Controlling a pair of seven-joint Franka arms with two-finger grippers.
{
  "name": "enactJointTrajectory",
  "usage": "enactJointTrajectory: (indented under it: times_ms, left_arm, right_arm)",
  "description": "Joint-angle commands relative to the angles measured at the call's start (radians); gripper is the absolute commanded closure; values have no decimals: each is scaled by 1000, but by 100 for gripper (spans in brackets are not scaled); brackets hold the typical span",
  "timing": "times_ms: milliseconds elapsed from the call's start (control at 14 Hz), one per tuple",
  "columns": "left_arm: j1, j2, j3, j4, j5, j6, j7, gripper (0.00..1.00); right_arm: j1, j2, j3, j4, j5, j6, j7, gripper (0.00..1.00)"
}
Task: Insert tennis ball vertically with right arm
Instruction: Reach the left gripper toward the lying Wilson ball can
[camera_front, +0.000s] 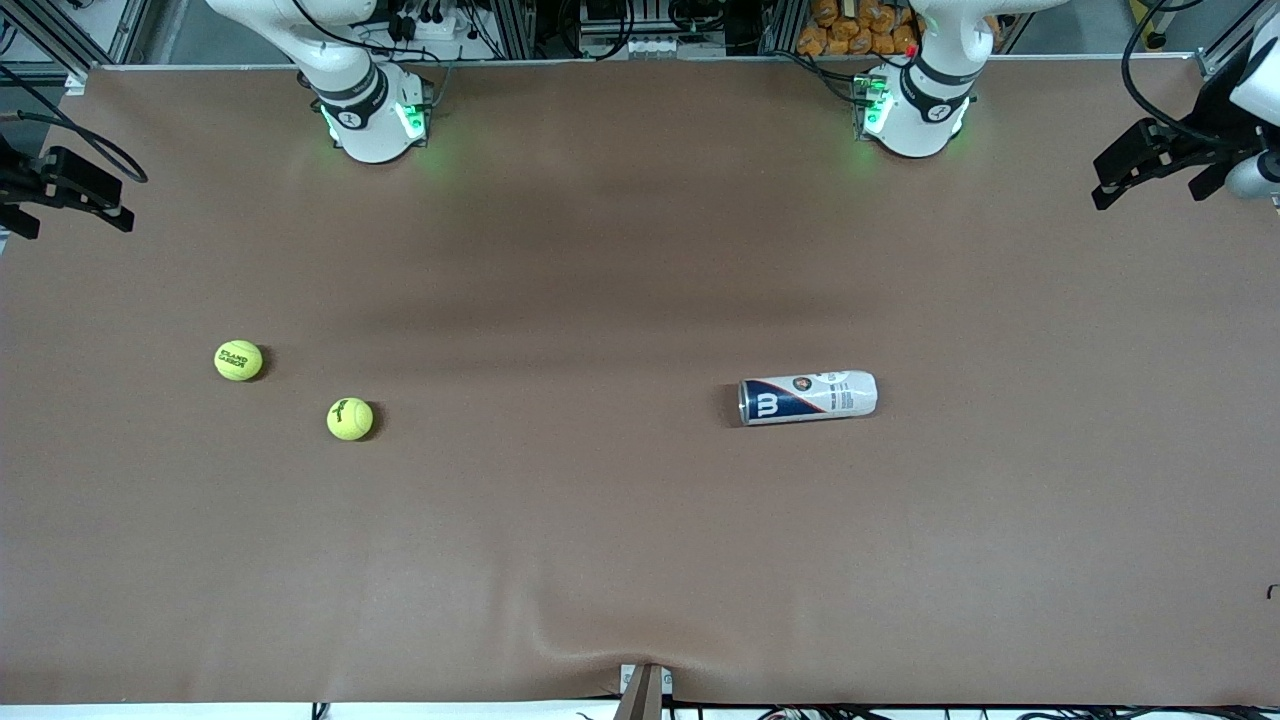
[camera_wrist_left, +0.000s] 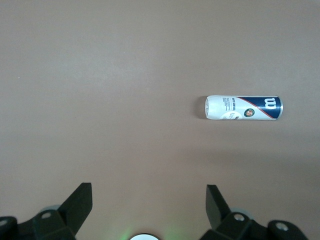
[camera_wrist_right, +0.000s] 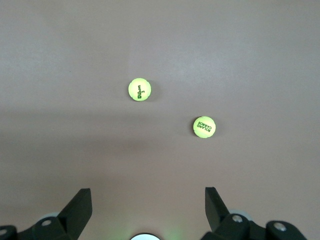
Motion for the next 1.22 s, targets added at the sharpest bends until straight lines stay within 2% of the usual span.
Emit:
enactJointTrajectory:
  times_ms: [0, 644, 1145]
  left_arm:
    - [1, 7, -5, 21, -9, -7, -16, 0]
    - [3, 21, -3, 16, -2, -62, 11, 0]
    - [-2, 40, -8, 21, 3, -58, 8, 0]
  right_arm:
    - [0, -14, -5, -17, 11, 2, 20, 0]
    - [-14, -12, -8, -17, 13, 0, 18, 0]
    - [-13, -12, -6, -17, 13, -6, 20, 0]
